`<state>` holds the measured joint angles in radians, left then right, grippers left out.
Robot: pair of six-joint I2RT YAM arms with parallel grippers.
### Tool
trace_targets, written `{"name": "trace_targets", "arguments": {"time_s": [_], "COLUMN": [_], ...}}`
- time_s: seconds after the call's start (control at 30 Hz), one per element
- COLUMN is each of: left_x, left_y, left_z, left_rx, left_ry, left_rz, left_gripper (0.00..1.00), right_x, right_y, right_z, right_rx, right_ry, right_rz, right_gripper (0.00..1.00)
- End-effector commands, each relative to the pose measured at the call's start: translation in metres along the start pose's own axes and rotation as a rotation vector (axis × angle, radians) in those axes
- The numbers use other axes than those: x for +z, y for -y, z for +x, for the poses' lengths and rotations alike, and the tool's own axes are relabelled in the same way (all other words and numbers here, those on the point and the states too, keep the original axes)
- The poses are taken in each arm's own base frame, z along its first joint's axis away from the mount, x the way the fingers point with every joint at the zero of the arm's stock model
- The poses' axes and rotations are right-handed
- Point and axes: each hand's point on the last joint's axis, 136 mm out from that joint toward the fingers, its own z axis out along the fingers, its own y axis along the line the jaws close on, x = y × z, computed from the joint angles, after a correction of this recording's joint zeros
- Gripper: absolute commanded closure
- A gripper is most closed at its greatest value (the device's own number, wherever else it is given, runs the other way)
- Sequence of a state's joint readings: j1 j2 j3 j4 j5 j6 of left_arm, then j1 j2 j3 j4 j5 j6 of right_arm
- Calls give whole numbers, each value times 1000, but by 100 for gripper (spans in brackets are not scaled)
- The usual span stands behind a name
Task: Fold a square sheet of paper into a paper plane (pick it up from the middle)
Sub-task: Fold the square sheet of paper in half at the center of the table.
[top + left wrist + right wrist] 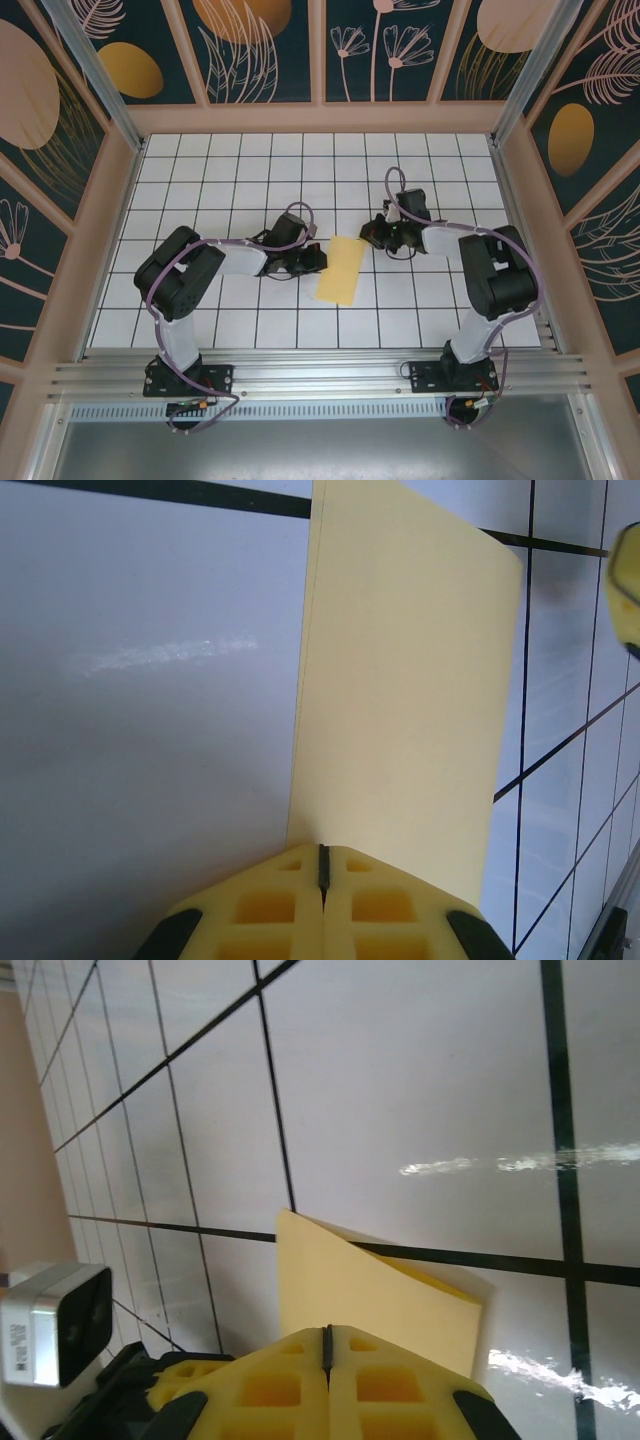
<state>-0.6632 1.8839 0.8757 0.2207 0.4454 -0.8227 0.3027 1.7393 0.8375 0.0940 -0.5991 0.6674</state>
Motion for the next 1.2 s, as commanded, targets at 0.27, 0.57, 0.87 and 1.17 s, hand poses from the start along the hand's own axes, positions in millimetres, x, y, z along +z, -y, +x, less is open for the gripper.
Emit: {"name": "trace_targets", "arguments": {"time_s": [0.27, 0.57, 0.87, 1.17], "left_x": [7, 4, 4, 5], "left_y": [-41, -40, -42, -48], "left_z": [34, 33, 35, 39], "left_rx": [-67, -62, -63, -71], "left_ry": [-107, -101, -108, -119], "left_rz": [-135, -136, -143, -157], "left_gripper": [100, 100, 100, 100], "right_x": [23, -14, -15, 13], "right_y": [54, -16, -11, 14], "right_z": [15, -8, 3, 1], "right_rx": [39, -48, -53, -3], "right_ry": [-37, 54, 48, 5], "right_rz": [144, -5, -31, -10], "right_gripper": [100, 100, 100, 100]}}
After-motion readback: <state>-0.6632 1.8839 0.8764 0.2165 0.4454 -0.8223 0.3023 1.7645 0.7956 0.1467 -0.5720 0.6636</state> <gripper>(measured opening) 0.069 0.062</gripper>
